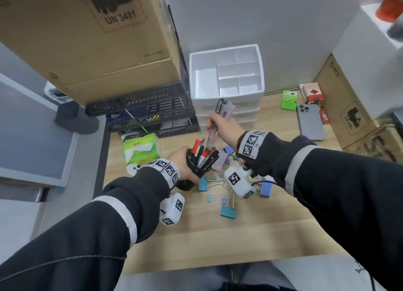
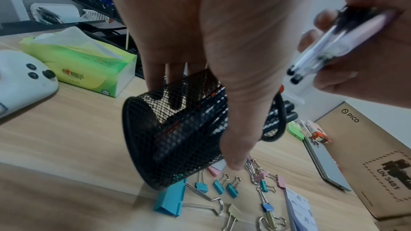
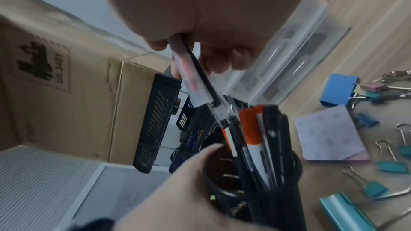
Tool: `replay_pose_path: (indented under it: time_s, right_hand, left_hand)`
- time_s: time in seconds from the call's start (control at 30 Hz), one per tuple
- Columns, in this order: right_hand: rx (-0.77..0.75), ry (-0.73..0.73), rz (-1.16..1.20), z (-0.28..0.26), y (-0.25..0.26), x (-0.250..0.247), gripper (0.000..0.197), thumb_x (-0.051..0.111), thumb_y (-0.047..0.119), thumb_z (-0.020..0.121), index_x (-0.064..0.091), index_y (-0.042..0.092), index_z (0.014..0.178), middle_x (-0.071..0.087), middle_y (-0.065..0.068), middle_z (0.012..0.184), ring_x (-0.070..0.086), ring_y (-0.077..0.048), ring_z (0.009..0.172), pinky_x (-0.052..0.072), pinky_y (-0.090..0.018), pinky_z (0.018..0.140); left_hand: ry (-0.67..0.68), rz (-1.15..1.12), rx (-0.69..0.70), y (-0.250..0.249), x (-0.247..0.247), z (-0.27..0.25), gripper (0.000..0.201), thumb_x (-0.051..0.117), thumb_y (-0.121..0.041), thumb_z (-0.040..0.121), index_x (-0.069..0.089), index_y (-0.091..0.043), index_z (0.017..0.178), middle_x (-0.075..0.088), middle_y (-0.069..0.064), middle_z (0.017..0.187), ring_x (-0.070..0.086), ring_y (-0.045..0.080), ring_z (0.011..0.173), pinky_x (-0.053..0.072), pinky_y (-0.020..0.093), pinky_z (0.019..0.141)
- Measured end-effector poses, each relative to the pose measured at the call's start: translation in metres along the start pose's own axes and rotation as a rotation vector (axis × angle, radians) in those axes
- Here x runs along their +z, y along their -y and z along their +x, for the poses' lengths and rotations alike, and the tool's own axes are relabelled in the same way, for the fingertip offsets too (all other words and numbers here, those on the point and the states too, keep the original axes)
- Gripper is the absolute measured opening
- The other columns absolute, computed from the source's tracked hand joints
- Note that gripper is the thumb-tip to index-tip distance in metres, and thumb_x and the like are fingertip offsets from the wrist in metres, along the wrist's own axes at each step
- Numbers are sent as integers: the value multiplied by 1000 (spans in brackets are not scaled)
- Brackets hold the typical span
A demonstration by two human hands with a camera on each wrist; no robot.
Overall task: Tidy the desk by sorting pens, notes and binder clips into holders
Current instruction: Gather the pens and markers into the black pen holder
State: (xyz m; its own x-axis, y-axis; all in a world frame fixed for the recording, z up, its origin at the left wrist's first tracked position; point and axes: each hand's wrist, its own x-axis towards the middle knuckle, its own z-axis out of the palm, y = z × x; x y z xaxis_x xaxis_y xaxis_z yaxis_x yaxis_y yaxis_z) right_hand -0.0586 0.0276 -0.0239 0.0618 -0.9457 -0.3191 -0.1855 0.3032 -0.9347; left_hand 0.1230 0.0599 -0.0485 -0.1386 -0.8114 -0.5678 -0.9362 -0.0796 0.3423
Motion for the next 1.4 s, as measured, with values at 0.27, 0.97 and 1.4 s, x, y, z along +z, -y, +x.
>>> replay_pose_path:
  time_s: [0.27,0.97,1.4]
  right_hand:
    - [-66,152,-207,-20,-15,8,34,59,41,94,69,9,88,74,-5,78,70,-11,66,54,-24,59]
    - [-292,10,-559,-7,-33,-18,31,48,34,100,76,21,105,62,-3,102,57,-18,92,50,-40,85]
    - [134,-44,-189,5,-56,-55,37,43,30,103,56,11,131,67,-6,108,63,-15,66,55,-33,61]
  left_hand:
    - [21,-71,41,-7,5,2,93,98,-33,46,51,-21,125,65,-5,112,63,18,102,53,36,91]
    - [-10,-129,77,-8,9,19,88,97,-38,41,51,-23,115,64,-8,103,63,14,96,53,33,87]
    - [2,-124,75,-4,12,28,84,98,-36,43,52,-24,112,65,-8,102,64,15,96,55,36,88]
